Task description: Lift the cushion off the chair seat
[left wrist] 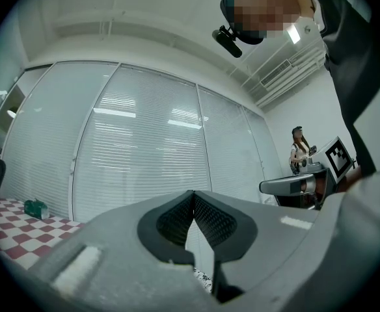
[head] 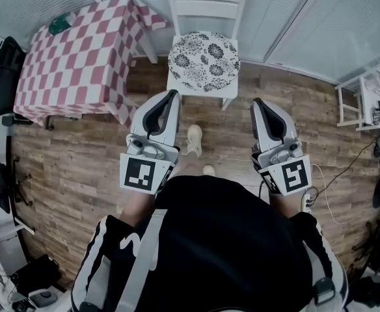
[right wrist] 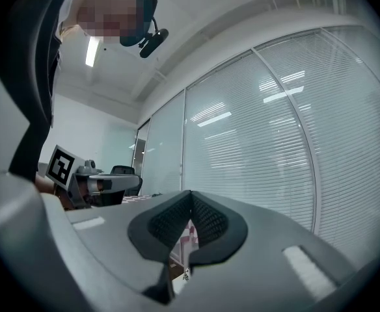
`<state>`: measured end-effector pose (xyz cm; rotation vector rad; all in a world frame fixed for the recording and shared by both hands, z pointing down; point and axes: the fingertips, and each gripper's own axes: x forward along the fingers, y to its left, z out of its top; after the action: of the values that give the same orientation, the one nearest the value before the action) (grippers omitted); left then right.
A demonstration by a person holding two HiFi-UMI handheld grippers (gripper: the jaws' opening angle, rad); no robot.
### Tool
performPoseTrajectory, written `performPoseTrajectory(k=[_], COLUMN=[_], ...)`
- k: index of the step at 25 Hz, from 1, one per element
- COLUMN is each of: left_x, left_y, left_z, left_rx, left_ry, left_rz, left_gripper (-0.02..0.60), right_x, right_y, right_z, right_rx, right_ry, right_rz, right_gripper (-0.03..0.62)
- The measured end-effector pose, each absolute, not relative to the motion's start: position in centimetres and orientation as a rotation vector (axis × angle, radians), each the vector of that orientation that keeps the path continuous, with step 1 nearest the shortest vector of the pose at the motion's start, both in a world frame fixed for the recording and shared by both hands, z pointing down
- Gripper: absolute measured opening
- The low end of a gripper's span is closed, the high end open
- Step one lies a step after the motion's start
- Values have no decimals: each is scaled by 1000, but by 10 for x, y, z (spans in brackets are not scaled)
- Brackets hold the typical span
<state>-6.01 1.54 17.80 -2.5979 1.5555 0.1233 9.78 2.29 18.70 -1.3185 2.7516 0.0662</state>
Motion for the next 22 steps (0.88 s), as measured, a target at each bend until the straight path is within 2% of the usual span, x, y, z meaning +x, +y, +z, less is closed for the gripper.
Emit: performPoseTrajectory(k=[22], left_x=[-72], left_y=[-86], left_z=[181], left_rx=[-2624], left_ry=[1514], left_rz=[127], left_gripper=[5], right_x=[86], right_y=[-74], right_z=[195], right_rx=[-1367], right_ry=[2730], right_rz=[68], right_gripper=[2])
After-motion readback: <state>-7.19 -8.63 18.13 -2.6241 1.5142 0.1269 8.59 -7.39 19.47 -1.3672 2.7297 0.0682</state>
